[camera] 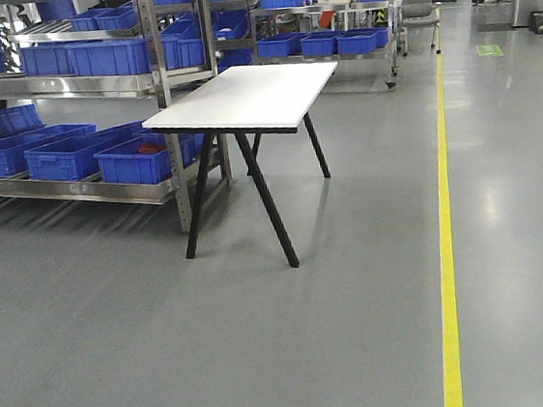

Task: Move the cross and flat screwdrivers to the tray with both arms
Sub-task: 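Drive the base past the blue-bin shelves to the grey tray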

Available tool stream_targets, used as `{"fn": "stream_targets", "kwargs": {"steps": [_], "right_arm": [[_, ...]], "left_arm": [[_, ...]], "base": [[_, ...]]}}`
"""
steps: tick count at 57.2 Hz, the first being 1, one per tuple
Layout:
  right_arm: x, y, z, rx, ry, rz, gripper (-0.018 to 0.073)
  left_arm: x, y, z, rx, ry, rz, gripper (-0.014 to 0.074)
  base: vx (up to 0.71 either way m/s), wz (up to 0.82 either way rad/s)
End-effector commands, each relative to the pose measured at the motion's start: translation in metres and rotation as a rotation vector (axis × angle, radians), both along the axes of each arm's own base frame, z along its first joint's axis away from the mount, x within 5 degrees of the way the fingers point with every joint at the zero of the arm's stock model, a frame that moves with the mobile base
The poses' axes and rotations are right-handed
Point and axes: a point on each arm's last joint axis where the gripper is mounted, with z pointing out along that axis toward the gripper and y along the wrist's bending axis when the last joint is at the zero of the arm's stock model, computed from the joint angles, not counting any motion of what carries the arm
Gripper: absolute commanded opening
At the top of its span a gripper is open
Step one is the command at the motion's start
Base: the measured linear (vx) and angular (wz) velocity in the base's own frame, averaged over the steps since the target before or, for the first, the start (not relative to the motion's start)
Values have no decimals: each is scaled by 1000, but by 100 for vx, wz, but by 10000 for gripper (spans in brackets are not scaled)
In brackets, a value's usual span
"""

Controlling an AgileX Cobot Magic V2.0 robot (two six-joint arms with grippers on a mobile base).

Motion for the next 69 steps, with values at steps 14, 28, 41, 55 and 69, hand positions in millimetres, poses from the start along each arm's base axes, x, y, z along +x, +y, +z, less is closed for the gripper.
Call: {"fn": "stream_targets", "kwargs": {"steps": [14,28,41,55,69], "right_arm": [[-3,-1,13,24,-45,-13,-8],[-3,-1,13,24,-45,-13,-8],[-3,-1,13,24,-45,-13,-8],[-3,-1,13,24,-46,-16,-8],[-3,-2,13,25,-47,-19,-8]], "left_arm": [[-4,1,20,-46,-127,5,0],[-4,1,20,-46,-127,5,-1],[-4,1,20,-45,-125,5,-1],[-4,1,20,-45,-125,5,-1],[-4,1,20,-46,-127,5,-1]], "base": [[45,-1],[48,10],[49,25],[51,45],[52,56]]}}
